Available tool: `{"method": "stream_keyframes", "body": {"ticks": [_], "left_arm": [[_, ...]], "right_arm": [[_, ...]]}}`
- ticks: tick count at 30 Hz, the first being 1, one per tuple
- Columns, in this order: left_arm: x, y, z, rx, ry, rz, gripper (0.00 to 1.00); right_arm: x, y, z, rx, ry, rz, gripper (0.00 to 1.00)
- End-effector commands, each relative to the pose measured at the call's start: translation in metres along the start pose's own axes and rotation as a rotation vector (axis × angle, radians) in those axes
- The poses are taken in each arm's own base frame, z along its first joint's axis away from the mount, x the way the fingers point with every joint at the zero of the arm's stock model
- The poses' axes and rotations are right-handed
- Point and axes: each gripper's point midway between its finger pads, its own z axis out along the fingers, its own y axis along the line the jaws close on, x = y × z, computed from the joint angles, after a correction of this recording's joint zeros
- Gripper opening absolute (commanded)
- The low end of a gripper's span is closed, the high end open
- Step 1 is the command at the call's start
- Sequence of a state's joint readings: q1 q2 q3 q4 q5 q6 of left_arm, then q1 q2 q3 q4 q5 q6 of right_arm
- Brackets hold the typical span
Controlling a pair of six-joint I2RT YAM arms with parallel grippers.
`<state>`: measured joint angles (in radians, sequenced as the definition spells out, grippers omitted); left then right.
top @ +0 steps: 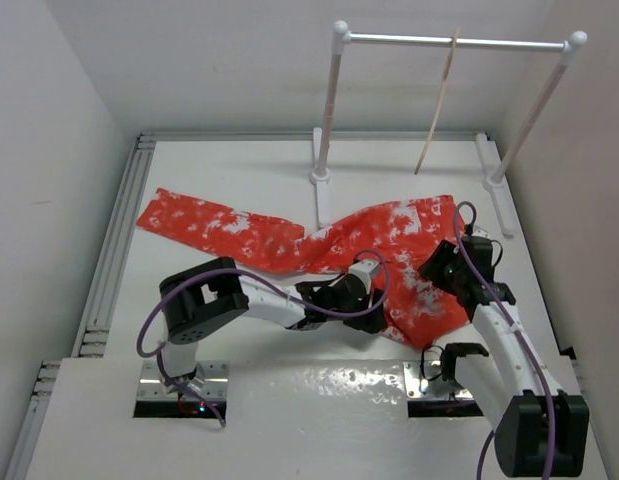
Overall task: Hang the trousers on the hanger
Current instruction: Flatten out the trousers at the center of the board.
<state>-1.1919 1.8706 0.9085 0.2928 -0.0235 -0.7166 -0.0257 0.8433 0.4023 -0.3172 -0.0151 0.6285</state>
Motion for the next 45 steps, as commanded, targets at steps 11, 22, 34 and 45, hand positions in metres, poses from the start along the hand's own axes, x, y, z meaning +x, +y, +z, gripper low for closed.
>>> {"method": "stream_keyframes", "body": {"ticks": [11,22,34,45], "left_arm": [[0.017,-0.010,0.010,0.053,0.055,0.015,0.01],[-0.047,-0.015,-0.060,-0.068,-0.095,0.133,0.00],[-0.041,0.044,-0.114,-0.221,-0.067,0.130,0.00],[-0.036,0.044,-0.110,-0.133,-0.079,0.102,0.00]], "right_arm": [[0.030,0.023,-0.006,-0.150,0.130,-0.035,0.30],[0.014,-0.008,0.010,0.052,0.008,-0.003,0.62],[-0.024,-0.088,0.024,0.382,-0.081,0.157,0.71],[0.041,-0.035,0.034,0.019,0.182,0.212,0.72]]}}
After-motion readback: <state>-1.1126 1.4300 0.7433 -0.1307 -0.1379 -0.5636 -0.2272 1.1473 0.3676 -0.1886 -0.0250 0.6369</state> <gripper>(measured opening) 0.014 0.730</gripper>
